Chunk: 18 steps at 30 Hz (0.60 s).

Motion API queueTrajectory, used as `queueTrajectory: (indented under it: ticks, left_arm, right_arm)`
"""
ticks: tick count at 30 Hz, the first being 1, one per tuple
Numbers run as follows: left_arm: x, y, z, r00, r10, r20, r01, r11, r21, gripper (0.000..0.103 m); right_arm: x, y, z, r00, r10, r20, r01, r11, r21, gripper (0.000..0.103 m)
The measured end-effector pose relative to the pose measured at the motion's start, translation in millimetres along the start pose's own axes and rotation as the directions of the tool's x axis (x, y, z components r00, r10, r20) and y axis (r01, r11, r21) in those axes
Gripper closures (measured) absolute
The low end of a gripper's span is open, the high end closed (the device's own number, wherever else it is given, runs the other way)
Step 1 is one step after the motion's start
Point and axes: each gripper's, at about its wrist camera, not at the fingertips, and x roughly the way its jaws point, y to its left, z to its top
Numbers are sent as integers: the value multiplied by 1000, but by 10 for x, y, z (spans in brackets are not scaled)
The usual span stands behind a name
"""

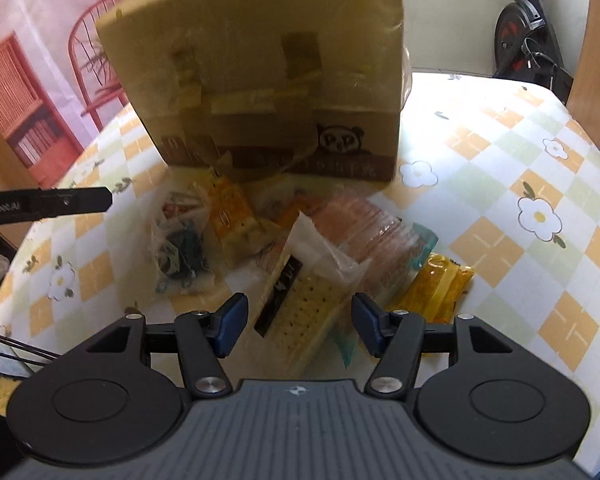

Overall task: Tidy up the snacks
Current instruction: 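Lower the right tool onto the white cracker pack and close it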

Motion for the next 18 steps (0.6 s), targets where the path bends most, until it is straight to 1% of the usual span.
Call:
queueTrajectory:
  ticks: [3, 6, 8, 11, 18]
  left_arm:
    - [16, 14, -11, 1000, 0, -11, 0, 1000, -8, 41]
    - [43, 20, -32, 1000, -1, -24, 1, 1000, -14, 41]
    - [56, 13, -42, 1000, -1, -30, 0, 1000, -14, 41]
    - [70, 15, -49, 999, 1, -36, -2, 1000, -14, 41]
    - [102, 18, -61, 999, 4, -51, -6, 1000, -25, 41]
  right_arm:
    - [65, 52, 9, 1000, -10, -3, 10, 1000, -23, 45]
    - [116, 98, 42, 1000, -20, 11, 20, 998, -53, 54]
    - [137, 139, 71, 998, -43, 40, 46, 994, -94, 64]
    - [169, 171, 102, 997, -40, 68, 50, 988, -148, 64]
    - [241, 178, 149, 995, -3, 98, 19, 987, -157, 66]
